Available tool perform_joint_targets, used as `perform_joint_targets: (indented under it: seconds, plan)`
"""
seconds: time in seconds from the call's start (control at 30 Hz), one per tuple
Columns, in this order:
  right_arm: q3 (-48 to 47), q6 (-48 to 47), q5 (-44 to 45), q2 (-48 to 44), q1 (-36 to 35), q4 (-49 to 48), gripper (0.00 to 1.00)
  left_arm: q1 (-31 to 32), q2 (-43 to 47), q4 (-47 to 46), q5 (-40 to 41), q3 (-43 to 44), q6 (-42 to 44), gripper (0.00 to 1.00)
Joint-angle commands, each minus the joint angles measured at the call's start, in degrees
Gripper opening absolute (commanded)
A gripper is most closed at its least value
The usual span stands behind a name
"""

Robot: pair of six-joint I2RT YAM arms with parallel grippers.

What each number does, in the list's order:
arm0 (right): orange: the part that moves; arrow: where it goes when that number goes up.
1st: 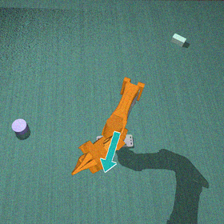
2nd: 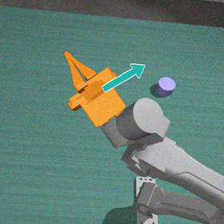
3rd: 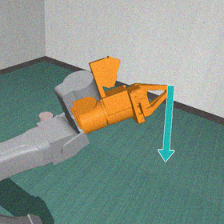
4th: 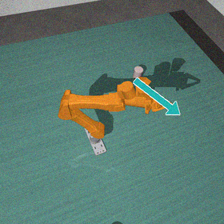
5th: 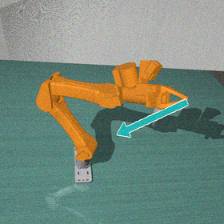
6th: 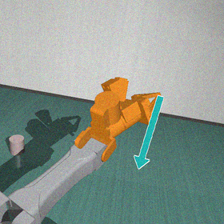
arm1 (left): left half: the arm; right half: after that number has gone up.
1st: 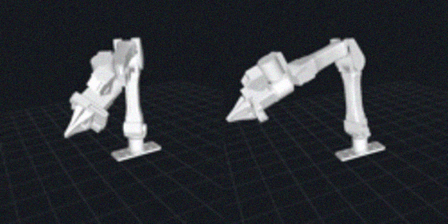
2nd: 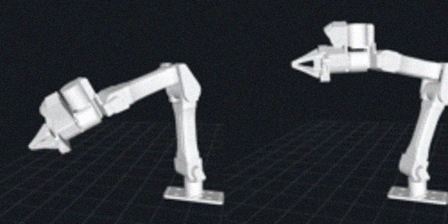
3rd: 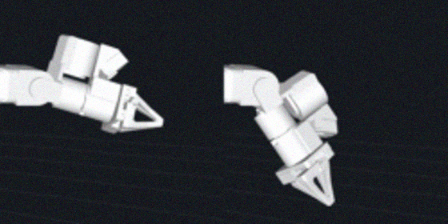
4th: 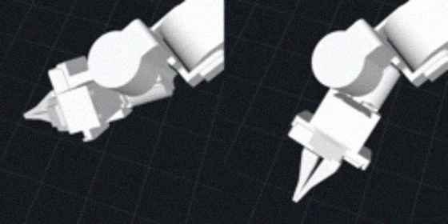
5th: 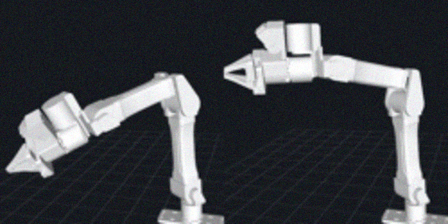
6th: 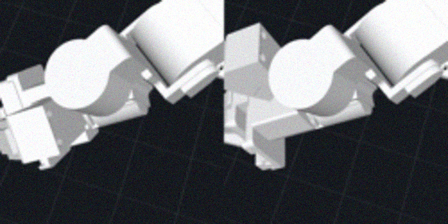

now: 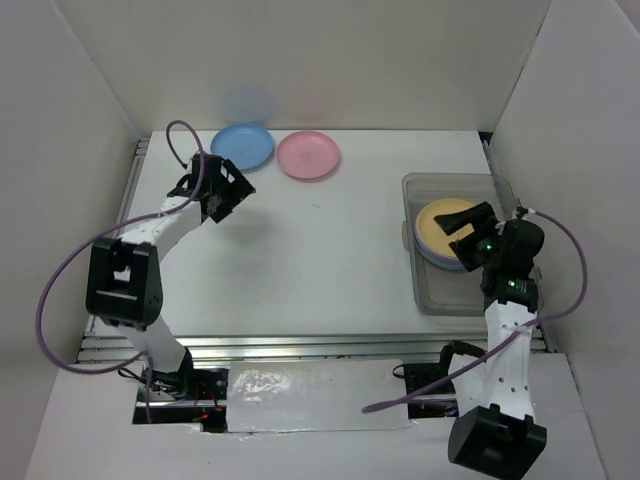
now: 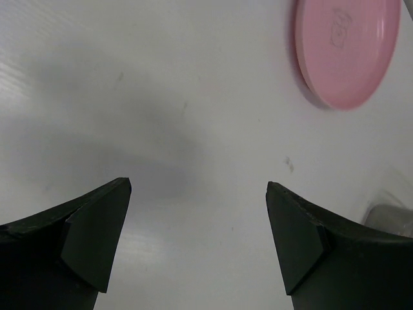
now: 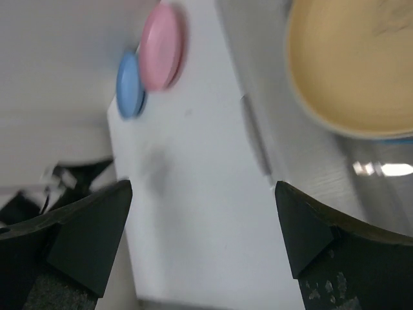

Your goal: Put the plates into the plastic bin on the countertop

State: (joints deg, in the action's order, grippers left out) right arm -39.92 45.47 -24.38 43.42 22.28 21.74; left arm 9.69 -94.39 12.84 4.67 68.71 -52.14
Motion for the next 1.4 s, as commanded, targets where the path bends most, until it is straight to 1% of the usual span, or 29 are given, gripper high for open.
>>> perform_joint_targets:
  seconds: [0.0,0.03,0.07,0.1,0.17,0.2,0.23,0.27,0.33,0.37,0.4,0.43,0.47,0.53,0.6,0.63,0.67,0.7,0.73,0.77,0.8,0.83,0.97,1.03,1.07,1.13,1.17,1.3,1.37]
  plan:
    - [0.4,-0.5,-12.6,-2.6,-6.4,-7.5,1.0,-4.8,-7.1,-14.6,-6.1,1.4,-6.6,0.99]
    - [0.5,-0.6,-14.6,-3.4,-10.0,-7.9,1.0,-5.8,-10.6,-16.7,-6.4,1.6,-7.6,0.99]
    - [0.6,-0.6,-15.6,-4.0,-11.8,-8.8,1.0,-7.4,-12.1,-19.0,-6.6,1.8,-8.8,0.99]
    - [1.4,-0.5,-16.4,-4.5,-13.5,-10.7,1.0,-8.2,-13.4,-24.5,-6.6,1.3,-10.2,0.99]
    - [2.2,-0.6,-18.2,-5.6,-17.9,-12.7,1.0,-9.6,-16.4,-30.2,-5.8,0.6,-12.0,0.99]
    - [2.0,-1.2,-18.8,-5.6,-19.0,-12.3,1.0,-9.6,-17.7,-32.3,-5.6,0.7,-12.7,0.99]
    - [1.8,-2.3,-19.0,-5.5,-20.0,-12.0,1.0,-12.0,-20.2,-35.9,-5.6,1.2,-13.3,0.99]
    - [1.4,-2.8,-19.6,-5.4,-21.6,-11.5,1.0,-12.5,-21.8,-37.3,-6.3,2.7,-13.9,0.99]
    - [1.4,-3.4,-19.9,-5.4,-22.0,-10.9,1.0,-13.5,-26.7,-38.6,-6.8,5.0,-14.6,0.99]
    - [1.3,-3.4,-19.7,-5.5,-23.9,-10.8,1.0,-13.5,-28.4,-37.2,-6.7,8.9,-15.3,0.99]
    - [1.4,-3.2,-19.5,-5.8,-24.9,-10.8,1.0,-13.6,-31.4,-36.0,-6.3,10.6,-15.3,0.99]
    - [1.4,-3.5,-19.4,-6.3,-25.4,-10.9,1.0,-13.6,-32.9,-32.6,-5.6,12.6,-15.4,0.99]
    - [1.0,-3.9,-19.3,-6.5,-25.8,-10.9,1.0,-13.5,-34.1,-30.5,-5.0,16.5,-16.1,0.99]
    - [-0.2,-5.8,-17.9,-6.9,-26.2,-8.5,1.0,-13.2,-37.6,-26.9,-5.0,20.7,-16.1,0.98]
    - [-2.1,-6.8,-17.5,-6.9,-26.2,-5.9,1.0,-12.6,-39.6,-20.9,-0.1,26.5,-15.2,0.97]
    - [-2.6,-7.1,-17.5,-7.1,-26.2,-5.5,1.0,-11.9,-40.3,-19.2,1.0,28.4,-14.7,0.95]
    - [-3.5,-7.2,-17.6,-7.5,-26.2,-4.6,1.0,-11.5,-41.0,-14.8,2.3,32.4,-13.5,0.93]
    - [-3.8,-7.4,-17.3,-8.2,-26.4,-4.3,1.0,-11.1,-42.4,-13.3,3.5,34.4,-12.9,0.91]
    - [-4.1,-7.2,-16.9,-8.5,-26.5,-4.0,1.0,-10.3,-43.1,-11.0,5.7,35.8,-12.6,0.86]
    - [-4.5,-7.2,-16.6,-9.0,-26.7,-3.6,1.0,-10.3,-43.6,-8.1,6.8,38.1,-12.3,0.84]
    - [-4.6,-7.0,-16.4,-9.8,-26.8,-3.7,1.0,-10.2,-44.4,-7.2,8.0,39.0,-12.3,0.82]
    - [-4.7,-6.6,-16.1,-10.1,-27.1,-3.7,1.0,-10.3,-44.7,-6.8,8.9,39.4,-12.0,0.76]
    - [-5.4,-6.4,-16.0,-11.1,-27.6,-3.3,1.0,-10.3,-47.2,-5.0,9.7,42.2,-12.0,0.7]
    - [-5.6,-6.4,-15.9,-11.3,-27.8,-3.1,1.0,-10.2,-49.1,-2.9,9.3,44.3,-12.0,0.63]
    - [-5.7,-6.4,-15.7,-11.5,-27.9,-3.0,1.0,-10.3,-50.0,-2.5,9.2,44.6,-12.1,0.52]
    - [-6.0,-6.5,-15.4,-11.6,-28.2,-2.6,1.0,-10.3,-50.1,-2.3,8.8,44.6,-12.3,0.33]
    - [-6.1,-6.5,-15.3,-11.9,-28.2,-2.5,1.0,-10.7,-50.0,-2.1,8.6,44.3,-12.4,0.2]
    - [-6.7,-6.4,-15.2,-12.0,-28.5,-2.4,1.0,-11.5,-49.1,-1.9,8.1,42.7,-12.1,0.15]
    - [-6.8,-6.5,-14.6,-12.4,-28.6,-2.1,1.0,-12.7,-46.9,-0.9,7.6,40.4,-12.9,0.0]
